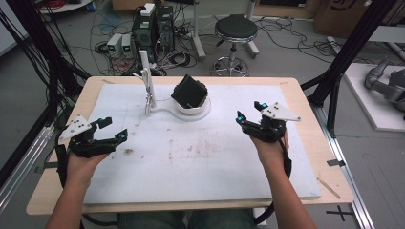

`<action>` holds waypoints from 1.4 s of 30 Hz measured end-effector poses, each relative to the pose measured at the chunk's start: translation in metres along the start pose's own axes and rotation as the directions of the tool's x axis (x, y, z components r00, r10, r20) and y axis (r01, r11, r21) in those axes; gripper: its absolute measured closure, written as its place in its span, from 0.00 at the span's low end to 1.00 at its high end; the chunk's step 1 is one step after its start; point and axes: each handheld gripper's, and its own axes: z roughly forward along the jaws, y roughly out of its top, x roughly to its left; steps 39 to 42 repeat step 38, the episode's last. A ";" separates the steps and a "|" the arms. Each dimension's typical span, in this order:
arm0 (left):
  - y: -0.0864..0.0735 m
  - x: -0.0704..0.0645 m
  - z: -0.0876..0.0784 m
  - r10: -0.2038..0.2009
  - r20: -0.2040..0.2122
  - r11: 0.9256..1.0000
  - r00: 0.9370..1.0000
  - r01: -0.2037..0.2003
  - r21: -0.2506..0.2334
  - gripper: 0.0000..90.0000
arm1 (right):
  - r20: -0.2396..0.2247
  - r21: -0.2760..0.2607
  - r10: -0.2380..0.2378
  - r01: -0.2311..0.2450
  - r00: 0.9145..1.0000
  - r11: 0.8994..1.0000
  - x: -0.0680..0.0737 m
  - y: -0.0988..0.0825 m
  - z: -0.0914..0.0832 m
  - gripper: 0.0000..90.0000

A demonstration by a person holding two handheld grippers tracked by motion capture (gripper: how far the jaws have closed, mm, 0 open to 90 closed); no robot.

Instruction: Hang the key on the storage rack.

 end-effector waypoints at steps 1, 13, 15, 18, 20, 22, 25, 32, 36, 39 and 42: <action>0.000 0.000 0.000 0.002 -0.002 1.000 1.000 -0.002 0.004 0.22 | 0.004 0.002 -0.004 0.004 1.000 1.000 -0.002 -0.003 -0.002 0.33; -0.002 -0.003 0.003 0.014 0.014 1.000 1.000 -0.014 0.008 0.22 | 0.006 0.046 0.034 -0.034 0.999 0.998 -0.011 -0.048 -0.020 0.24; -0.002 -0.003 0.003 0.017 0.016 1.000 1.000 -0.017 0.010 0.22 | 0.008 0.041 0.039 -0.039 0.999 0.998 -0.013 -0.049 -0.021 0.24; -0.003 -0.002 0.003 0.015 0.015 1.000 1.000 -0.015 0.009 0.22 | 0.016 0.034 0.054 -0.055 0.998 0.998 -0.016 -0.050 -0.023 0.24; -0.003 -0.003 0.003 0.008 0.011 1.000 1.000 -0.008 0.010 0.22 | 0.021 0.031 0.054 -0.055 0.998 0.998 -0.017 -0.050 -0.024 0.24; -0.004 -0.003 0.004 0.016 0.015 1.000 1.000 -0.016 0.013 0.22 | 0.024 0.031 0.050 -0.051 0.998 0.998 -0.018 -0.051 -0.024 0.24; -0.004 -0.003 0.006 0.015 0.019 1.000 1.000 -0.015 0.017 0.22 | 0.028 0.033 0.060 -0.060 0.998 0.998 -0.020 -0.052 -0.023 0.24; -0.006 -0.001 0.006 0.014 0.019 1.000 1.000 -0.015 0.023 0.22 | 0.035 0.037 0.056 -0.057 0.998 0.998 -0.020 -0.052 -0.022 0.24; -0.005 -0.001 0.005 0.011 0.017 1.000 1.000 -0.011 0.020 0.22 | 0.031 0.039 0.060 -0.061 0.998 0.997 -0.019 -0.051 -0.021 0.24; -0.005 -0.001 0.005 0.011 0.017 1.000 1.000 -0.012 0.018 0.21 | 0.032 0.038 0.056 -0.057 0.998 0.998 -0.019 -0.051 -0.021 0.24; -0.005 -0.001 0.005 0.011 0.017 1.000 1.000 -0.012 0.018 0.21 | 0.032 0.038 0.056 -0.057 0.998 0.998 -0.019 -0.051 -0.021 0.24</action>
